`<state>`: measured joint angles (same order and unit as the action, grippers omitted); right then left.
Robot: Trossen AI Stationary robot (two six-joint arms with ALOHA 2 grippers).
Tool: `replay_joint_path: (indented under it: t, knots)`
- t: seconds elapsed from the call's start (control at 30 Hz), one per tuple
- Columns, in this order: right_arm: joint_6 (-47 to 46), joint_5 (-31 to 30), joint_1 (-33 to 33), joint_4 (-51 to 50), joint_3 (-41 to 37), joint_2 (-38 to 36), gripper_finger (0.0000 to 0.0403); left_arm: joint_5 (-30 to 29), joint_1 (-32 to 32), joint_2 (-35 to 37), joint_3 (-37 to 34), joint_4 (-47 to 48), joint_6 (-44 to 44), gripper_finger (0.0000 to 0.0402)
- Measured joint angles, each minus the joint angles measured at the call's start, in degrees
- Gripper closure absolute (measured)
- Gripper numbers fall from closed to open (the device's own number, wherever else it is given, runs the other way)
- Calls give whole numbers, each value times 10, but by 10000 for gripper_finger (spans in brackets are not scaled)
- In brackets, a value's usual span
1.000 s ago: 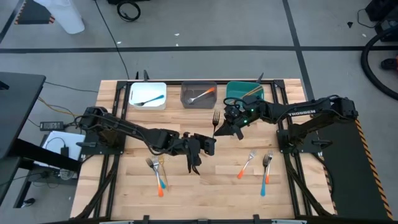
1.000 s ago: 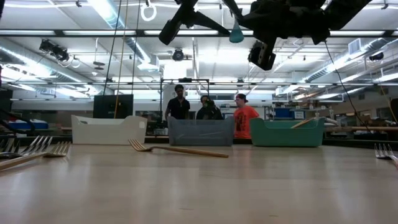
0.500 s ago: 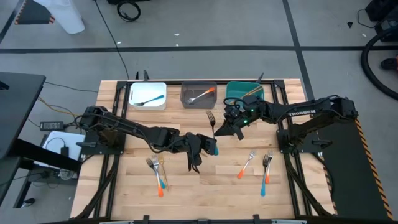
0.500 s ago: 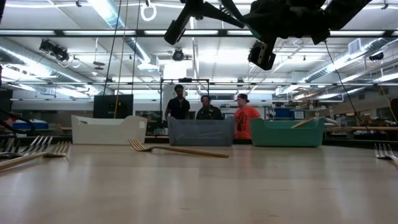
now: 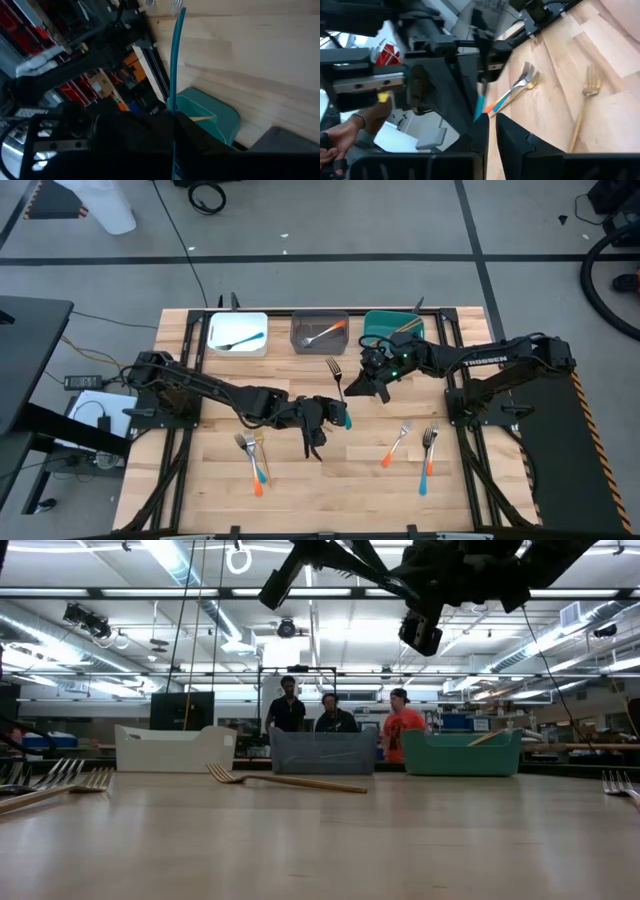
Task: Sort silverware by color (type)
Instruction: Put the blue fork into the white bin
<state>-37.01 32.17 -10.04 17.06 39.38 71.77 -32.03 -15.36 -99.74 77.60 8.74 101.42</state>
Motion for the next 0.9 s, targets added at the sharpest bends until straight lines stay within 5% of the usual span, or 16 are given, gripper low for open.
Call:
replay_joint_path:
  t: [0.3, 0.63, 0.9]
  knots:
    - [58, -108, 23, -65, 0, 0, 353, -49, -5, 3, 0, 70, -111, 395]
    - [84, -396, 114, -81, -22, 0, 353, -115, 7, 4, 0, 152, -278, 395]
    - [111, -548, 181, -51, -49, 0, 353, -127, 8, 4, 0, 220, -458, 390]
